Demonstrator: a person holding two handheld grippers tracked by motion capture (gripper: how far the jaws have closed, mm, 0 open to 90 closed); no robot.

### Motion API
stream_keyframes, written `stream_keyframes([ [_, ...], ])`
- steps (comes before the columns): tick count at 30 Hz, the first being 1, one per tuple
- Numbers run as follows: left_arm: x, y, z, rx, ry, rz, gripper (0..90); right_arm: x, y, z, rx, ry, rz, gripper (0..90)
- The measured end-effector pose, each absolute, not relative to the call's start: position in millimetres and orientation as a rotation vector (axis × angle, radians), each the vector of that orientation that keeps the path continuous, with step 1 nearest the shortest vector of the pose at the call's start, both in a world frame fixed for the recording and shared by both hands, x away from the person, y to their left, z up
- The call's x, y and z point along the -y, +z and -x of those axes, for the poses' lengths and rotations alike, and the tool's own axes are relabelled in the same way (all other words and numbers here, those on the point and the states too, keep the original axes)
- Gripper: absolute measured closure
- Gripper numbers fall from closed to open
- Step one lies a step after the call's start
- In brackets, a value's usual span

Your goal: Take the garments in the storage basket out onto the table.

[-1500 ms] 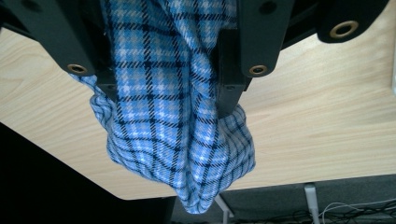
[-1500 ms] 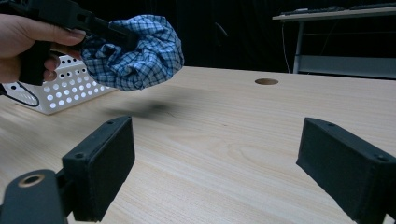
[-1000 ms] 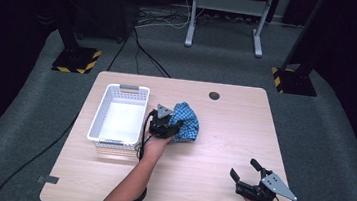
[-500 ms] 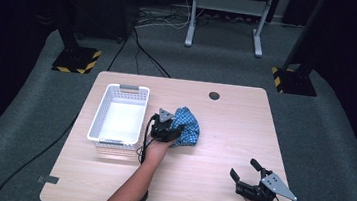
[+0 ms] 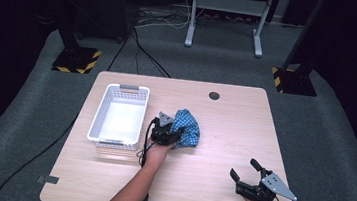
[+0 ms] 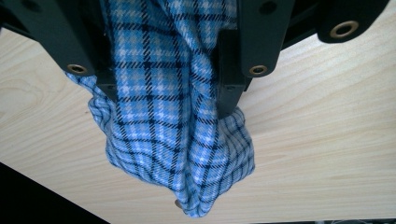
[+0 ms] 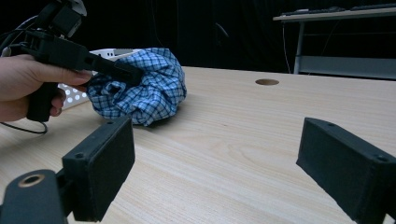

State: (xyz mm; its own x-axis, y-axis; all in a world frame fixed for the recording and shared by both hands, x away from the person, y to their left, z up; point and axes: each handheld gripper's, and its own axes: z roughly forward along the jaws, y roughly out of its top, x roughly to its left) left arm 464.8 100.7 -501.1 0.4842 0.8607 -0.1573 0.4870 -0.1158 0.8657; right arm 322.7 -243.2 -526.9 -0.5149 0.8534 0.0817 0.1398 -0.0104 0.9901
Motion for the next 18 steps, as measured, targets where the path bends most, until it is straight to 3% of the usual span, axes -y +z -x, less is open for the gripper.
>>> stream_keyframes([
  [10,-100.1,-501.9,-465.9,-1.137,0.489,-1.77,55.5,243.6,-526.9,-322.9,-1.69,1.579,-1.036,9.9],
  [18,-98.9,-499.8,-468.6,-1.115,0.475,-1.787,36.8,243.6,-526.9,-322.9,-1.69,1.58,-1.037,9.9],
])
